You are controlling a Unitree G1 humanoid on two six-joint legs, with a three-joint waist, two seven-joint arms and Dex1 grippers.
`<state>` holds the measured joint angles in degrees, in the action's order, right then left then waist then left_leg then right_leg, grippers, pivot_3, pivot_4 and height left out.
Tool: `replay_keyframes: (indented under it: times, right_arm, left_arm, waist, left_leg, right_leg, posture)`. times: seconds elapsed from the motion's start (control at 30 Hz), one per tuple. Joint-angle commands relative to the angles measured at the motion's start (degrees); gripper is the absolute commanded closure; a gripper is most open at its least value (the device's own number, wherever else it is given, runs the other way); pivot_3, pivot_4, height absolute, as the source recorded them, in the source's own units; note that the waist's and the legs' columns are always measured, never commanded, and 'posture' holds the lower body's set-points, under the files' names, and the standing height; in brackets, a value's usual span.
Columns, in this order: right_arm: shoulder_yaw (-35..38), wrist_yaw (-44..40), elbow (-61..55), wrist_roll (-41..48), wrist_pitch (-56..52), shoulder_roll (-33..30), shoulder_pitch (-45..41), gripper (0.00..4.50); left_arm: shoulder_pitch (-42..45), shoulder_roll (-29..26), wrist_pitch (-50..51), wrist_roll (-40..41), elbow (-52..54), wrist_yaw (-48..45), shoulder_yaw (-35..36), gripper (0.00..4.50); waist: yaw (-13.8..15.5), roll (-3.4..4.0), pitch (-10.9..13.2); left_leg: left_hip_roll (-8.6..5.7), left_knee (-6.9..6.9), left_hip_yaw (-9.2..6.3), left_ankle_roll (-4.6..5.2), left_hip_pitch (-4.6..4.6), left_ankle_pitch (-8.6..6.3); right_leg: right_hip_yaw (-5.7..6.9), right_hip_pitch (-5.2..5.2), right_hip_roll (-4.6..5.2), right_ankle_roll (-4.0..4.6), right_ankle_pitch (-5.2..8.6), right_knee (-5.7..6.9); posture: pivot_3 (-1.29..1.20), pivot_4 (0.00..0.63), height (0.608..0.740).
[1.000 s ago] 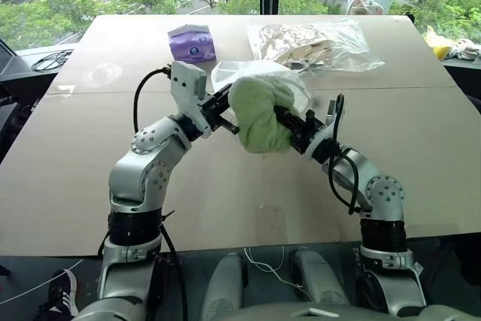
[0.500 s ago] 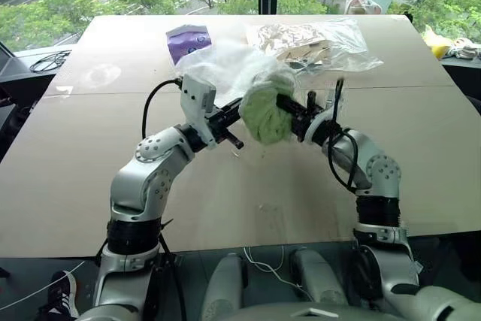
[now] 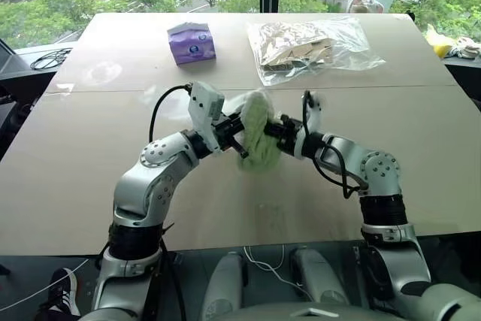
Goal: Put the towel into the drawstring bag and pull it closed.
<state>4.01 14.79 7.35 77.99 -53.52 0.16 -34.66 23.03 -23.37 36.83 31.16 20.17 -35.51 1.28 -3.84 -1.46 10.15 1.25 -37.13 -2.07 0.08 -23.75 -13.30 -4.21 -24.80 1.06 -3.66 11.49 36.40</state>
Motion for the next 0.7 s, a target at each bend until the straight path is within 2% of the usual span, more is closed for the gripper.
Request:
replay_keyframes:
  times: [0.03, 0.1, 0.2, 0.27, 0.37, 0.47, 0.57, 0.7]
  right_arm:
    - [0.37, -8.18, -0.96, -1.82, -3.47, -4.16, -2.90, 4.50]
    - [-0.66, -11.16, -1.83, -2.73, -5.43, -5.19, -2.37, 4.50]
    - [9.65, -4.30, 5.39, 0.59, 4.57, 0.99, -5.35, 4.50]
    - [9.49, -8.01, 1.55, 0.60, 4.35, 2.69, -4.77, 4.50]
    - [18.07, 0.43, 5.39, 5.15, 14.76, 9.82, -7.57, 4.50]
    - [11.21, -4.13, -1.17, 4.99, 8.05, 11.14, -4.42, 4.50]
    - [19.66, 5.79, 1.93, 12.55, 21.20, 17.18, -8.59, 4.50]
    - [11.38, 7.71, -2.28, 12.07, 17.39, 16.48, -5.87, 4.50]
  left_arm:
    - [-0.67, -1.06, 0.28, 2.28, 4.17, -1.87, -0.11, 4.44]
    - [-0.86, -1.27, 0.56, 2.78, 4.63, -2.09, -0.04, 4.44]
    - [-1.53, -2.16, 1.90, 4.86, 5.51, -3.22, 0.25, 4.44]
    - [-2.00, -2.36, 2.79, 5.88, 5.90, -3.18, 0.56, 4.44]
    - [-2.44, -2.76, 3.65, 7.20, 6.46, -3.43, 0.54, 4.44]
    - [-2.55, -2.50, 4.19, 7.63, 6.98, -3.18, -0.12, 4.44]
    - [-2.45, -2.74, 4.17, 7.77, 6.89, -3.29, -0.37, 4.44]
    - [-1.70, -2.58, 2.31, 5.65, 5.14, -2.34, -0.85, 4.44]
  waist:
    - [0.18, 0.03, 0.02]
    - [0.38, 0.03, 0.02]
    - [-0.19, 0.03, 0.02]
    - [-0.12, 0.07, 0.04]
    - [-0.11, 0.12, 0.07]
    - [0.04, 0.17, 0.10]
    - [0.02, 0.16, 0.09]
    - [-0.27, 0.26, 0.15]
  left_leg:
    - [0.00, -0.06, -0.02, 0.00, -0.01, 0.00]
    - [0.00, -0.11, -0.03, 0.00, 0.00, 0.00]
    - [0.03, -0.12, -0.02, 0.00, 0.03, 0.00]
    - [0.04, -0.12, -0.04, 0.00, 0.04, 0.00]
    - [0.04, -0.11, -0.07, 0.01, 0.01, 0.00]
    - [0.02, -0.17, -0.06, 0.01, -0.01, 0.00]
    - [0.01, -0.16, -0.03, 0.01, -0.04, 0.00]
    - [0.01, -0.18, -0.05, 0.01, -0.03, 0.00]
  right_leg:
    - [0.00, -0.02, -0.02, 0.00, 0.00, 0.08]
    - [0.01, -0.02, -0.02, 0.00, 0.01, 0.13]
    - [0.00, -0.02, -0.07, 0.01, 0.01, 0.19]
    - [-0.02, -0.08, -0.11, 0.02, 0.00, 0.30]
    - [-0.01, -0.12, -0.11, 0.03, 0.01, 0.34]
    - [0.01, -0.09, -0.06, 0.02, 0.00, 0.31]
    - [-0.04, -0.12, -0.05, 0.03, 0.00, 0.30]
    - [-0.01, -0.11, -0.06, 0.02, 0.01, 0.31]
  posture:
    - [0.00, 0.150, 0.740]
    - [0.00, 0.150, 0.740]
    - [0.00, 0.150, 0.740]
    - [0.00, 0.150, 0.740]
    - [0.00, 0.150, 0.740]
    - [0.00, 0.150, 0.740]
    - [0.00, 0.150, 0.740]
    - [0.00, 0.150, 0.740]
